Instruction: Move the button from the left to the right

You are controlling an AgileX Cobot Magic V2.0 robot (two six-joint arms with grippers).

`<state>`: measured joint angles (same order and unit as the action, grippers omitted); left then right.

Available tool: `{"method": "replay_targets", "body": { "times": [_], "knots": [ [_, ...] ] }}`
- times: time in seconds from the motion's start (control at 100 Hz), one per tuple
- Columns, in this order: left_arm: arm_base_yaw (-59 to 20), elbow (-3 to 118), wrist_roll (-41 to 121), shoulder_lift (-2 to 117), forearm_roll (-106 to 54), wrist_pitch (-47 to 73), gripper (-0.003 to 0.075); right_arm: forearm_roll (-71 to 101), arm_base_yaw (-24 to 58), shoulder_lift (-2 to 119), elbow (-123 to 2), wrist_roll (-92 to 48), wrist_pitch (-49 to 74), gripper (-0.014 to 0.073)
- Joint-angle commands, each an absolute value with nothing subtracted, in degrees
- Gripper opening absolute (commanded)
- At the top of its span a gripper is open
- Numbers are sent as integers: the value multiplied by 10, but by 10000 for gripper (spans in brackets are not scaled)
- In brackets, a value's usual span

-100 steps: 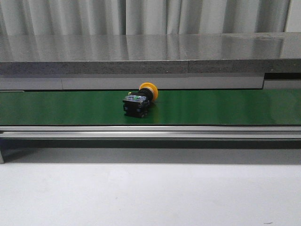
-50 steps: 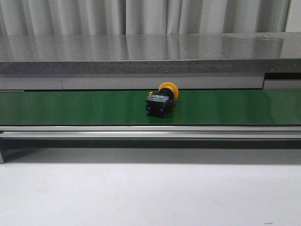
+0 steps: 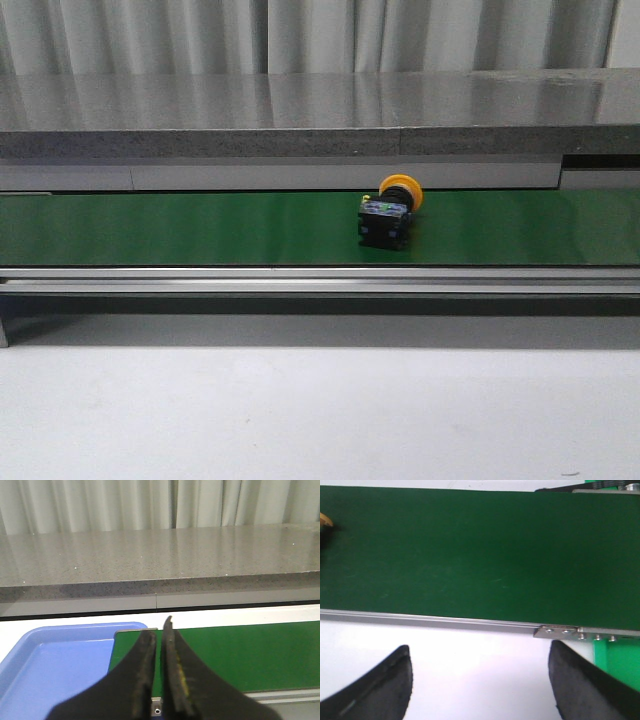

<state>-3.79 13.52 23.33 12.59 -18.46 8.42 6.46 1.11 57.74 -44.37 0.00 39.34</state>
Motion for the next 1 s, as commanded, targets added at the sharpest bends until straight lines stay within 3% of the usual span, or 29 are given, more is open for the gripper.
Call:
{"method": "replay_targets", "body": {
  "times": [0.0, 0.25, 0.68, 0.99],
  "knots": [
    [-43, 151, 234, 131, -190, 38, 5, 97, 10, 572, -464, 0, 360, 549],
    [-43, 151, 234, 131, -190, 38, 5, 148, 16, 607, -479, 0, 352, 549],
    [-43, 151, 234, 131, -190, 38, 5, 150, 122, 769, -567, 0, 303, 549],
    [-43, 151, 234, 131, -190, 38, 5, 150, 130, 868, -634, 0, 298, 549]
  ]
}}
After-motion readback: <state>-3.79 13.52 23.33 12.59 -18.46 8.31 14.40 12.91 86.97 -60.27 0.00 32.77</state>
